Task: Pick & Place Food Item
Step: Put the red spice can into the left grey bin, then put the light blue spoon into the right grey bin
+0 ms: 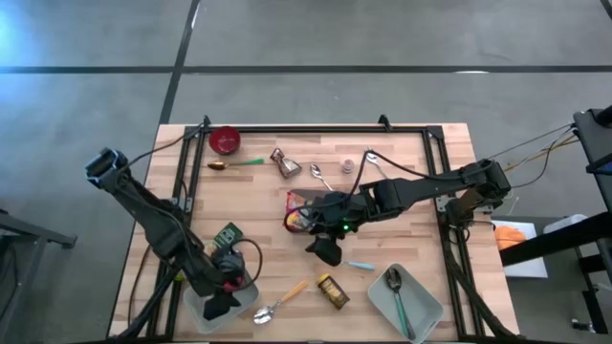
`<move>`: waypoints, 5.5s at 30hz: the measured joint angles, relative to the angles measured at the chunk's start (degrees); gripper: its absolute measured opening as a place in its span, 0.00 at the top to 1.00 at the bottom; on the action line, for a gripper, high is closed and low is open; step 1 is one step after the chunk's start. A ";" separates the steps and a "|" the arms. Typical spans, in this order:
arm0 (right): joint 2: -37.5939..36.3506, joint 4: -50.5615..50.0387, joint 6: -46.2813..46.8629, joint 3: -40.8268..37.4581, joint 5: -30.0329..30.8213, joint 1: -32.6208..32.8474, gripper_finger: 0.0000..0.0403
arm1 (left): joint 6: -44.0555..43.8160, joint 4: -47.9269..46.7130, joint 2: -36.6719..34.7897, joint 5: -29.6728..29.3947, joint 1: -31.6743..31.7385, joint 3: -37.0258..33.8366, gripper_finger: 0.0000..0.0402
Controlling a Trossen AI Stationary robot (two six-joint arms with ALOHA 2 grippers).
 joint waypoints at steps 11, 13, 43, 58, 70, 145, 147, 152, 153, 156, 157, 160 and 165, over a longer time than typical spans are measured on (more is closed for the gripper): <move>0.00 0.00 -0.80 -0.44 -0.01 0.27 0.32 | 4.58 1.48 5.03 2.51 -2.80 -0.07 0.98; 0.00 0.03 -0.80 -0.53 -0.03 0.27 0.32 | 4.72 0.78 6.21 3.44 -3.04 -0.16 0.98; 0.00 0.44 0.34 -0.79 0.01 1.49 0.32 | 4.51 -5.94 12.67 -1.33 0.01 -1.86 1.00; 0.00 1.30 2.04 -0.79 0.06 2.24 0.32 | 3.96 -6.16 12.15 -2.57 0.25 -1.58 1.00; 0.00 3.90 2.26 -0.79 0.01 2.51 0.32 | 2.29 -5.55 7.03 -2.13 0.47 1.90 0.87; 11.15 -9.80 -1.88 -16.07 0.93 10.00 0.66 | -5.92 -12.84 -6.89 -19.07 0.56 1.79 0.38; 11.15 -8.55 -1.20 -16.89 1.22 9.69 0.62 | -5.92 -13.02 -6.89 -19.07 0.53 1.79 0.38; 11.15 -7.99 -0.94 -17.57 3.74 9.01 0.47 | -5.30 -13.06 -6.89 -19.05 0.53 1.79 0.38; 11.15 -7.94 -0.91 -17.57 4.70 8.84 0.45 | -5.03 -13.06 -6.89 -19.05 0.53 1.79 0.38; 11.15 -7.97 -0.98 -17.59 7.53 8.70 0.39 | -4.98 -13.07 -6.89 -19.05 0.53 1.79 0.38; 11.15 -7.97 -1.19 -17.59 8.04 8.72 0.38 | -4.98 -13.13 -6.89 -19.05 0.53 1.79 0.38; 11.15 -7.87 -2.71 -17.66 8.07 8.72 0.38 | -4.82 -13.70 -6.89 -19.05 0.53 1.79 0.38; 11.15 -7.18 -3.77 -19.41 8.14 8.62 0.45 | -4.82 -14.31 -6.89 -19.03 0.53 1.79 0.38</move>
